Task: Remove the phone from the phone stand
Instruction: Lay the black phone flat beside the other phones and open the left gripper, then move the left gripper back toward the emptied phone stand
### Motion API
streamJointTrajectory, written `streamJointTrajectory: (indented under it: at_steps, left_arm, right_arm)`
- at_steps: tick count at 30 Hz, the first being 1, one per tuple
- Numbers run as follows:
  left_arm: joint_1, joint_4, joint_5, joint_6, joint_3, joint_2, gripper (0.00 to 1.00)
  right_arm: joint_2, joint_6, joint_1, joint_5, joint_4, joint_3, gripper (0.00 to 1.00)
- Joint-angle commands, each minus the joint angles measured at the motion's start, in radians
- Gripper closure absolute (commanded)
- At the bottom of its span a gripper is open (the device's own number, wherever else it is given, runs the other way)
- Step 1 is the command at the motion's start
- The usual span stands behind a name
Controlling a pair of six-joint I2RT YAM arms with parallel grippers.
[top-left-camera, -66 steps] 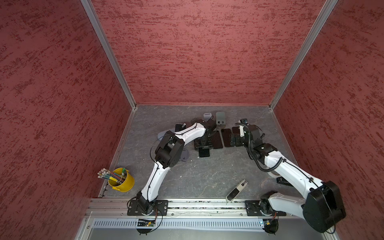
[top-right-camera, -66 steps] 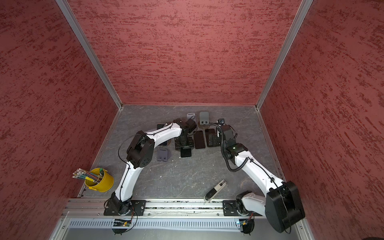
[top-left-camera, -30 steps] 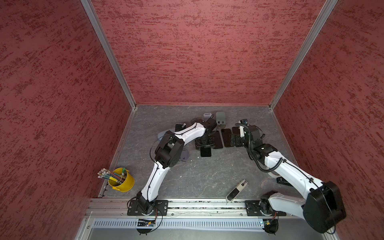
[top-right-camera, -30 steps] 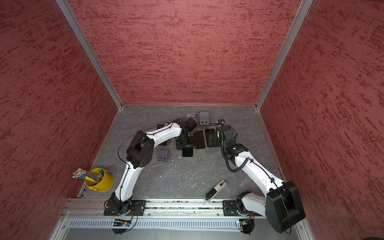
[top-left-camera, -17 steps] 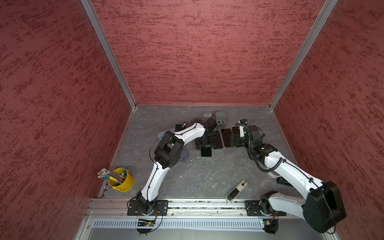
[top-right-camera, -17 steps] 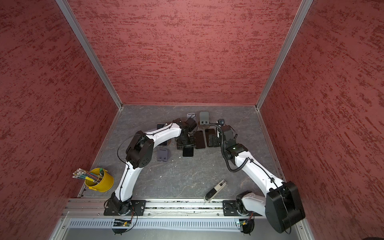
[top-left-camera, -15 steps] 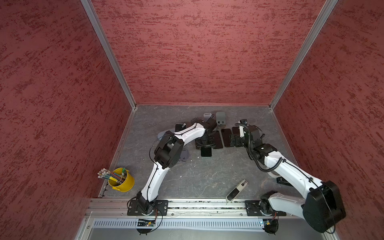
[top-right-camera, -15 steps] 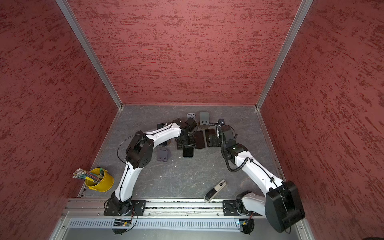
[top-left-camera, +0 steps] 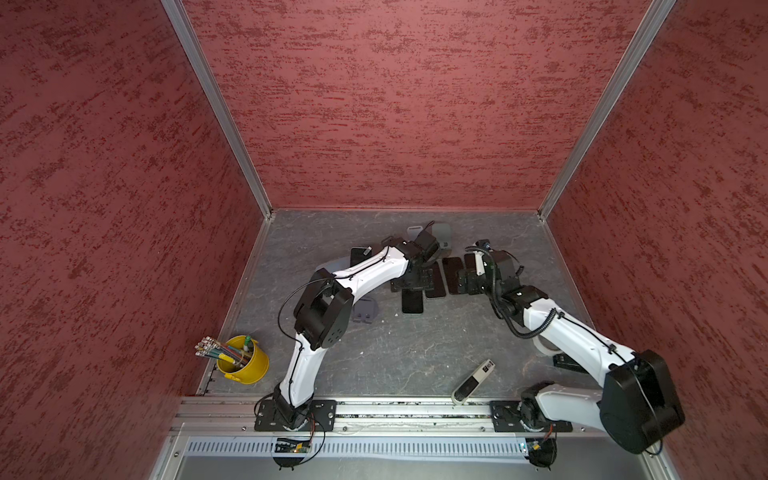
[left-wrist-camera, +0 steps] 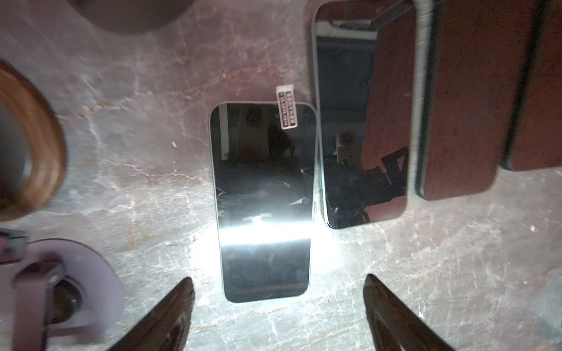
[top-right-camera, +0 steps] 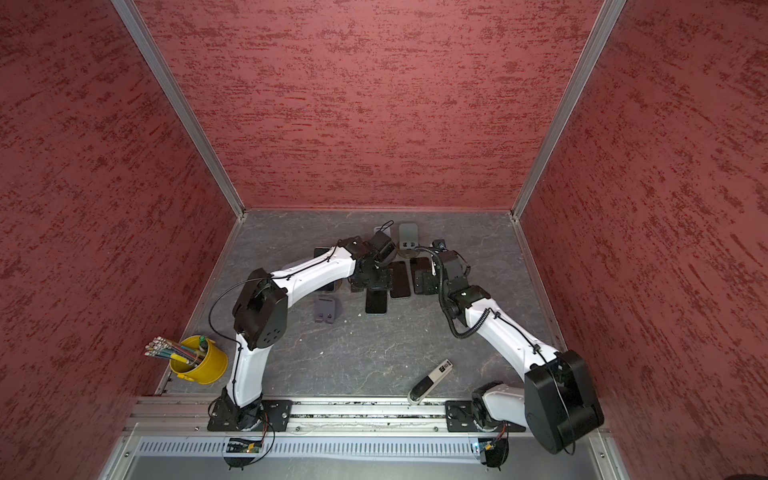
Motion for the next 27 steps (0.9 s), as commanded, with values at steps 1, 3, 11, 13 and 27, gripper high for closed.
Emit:
streamJointTrajectory:
  at_steps: [1,3,11,13,27]
  left_arm:
    - [-0.027,0.095,-0.122,0.053,-0.072,-0.085,0.11]
    - [-0.034,0.156,-0.145,0.053,-0.137,-0.139,0.1]
    - [-0.036,0.385,-0.217,0.064,-0.407,-0.372,0.03]
    - [-0.035,0.394,-0.233,0.064,-0.449,-0.414,0.0]
    - [-0.018,0.404,-0.287,0.064,-0.694,-0.618,0.0]
  right_arm:
    - [0.023,0.032,-0.009,-0.019,0.025,0.017,0.01]
    - [0.036,0.036,-0.009,-0.025,0.024,0.024,0.01]
    - [0.069,0.068,-0.01,-0.073,0.03,0.057,0.01]
    - [0.086,0.071,-0.009,-0.091,0.027,0.07,0.01]
    - [0.167,0.113,0.012,-0.15,0.006,0.15,0.01]
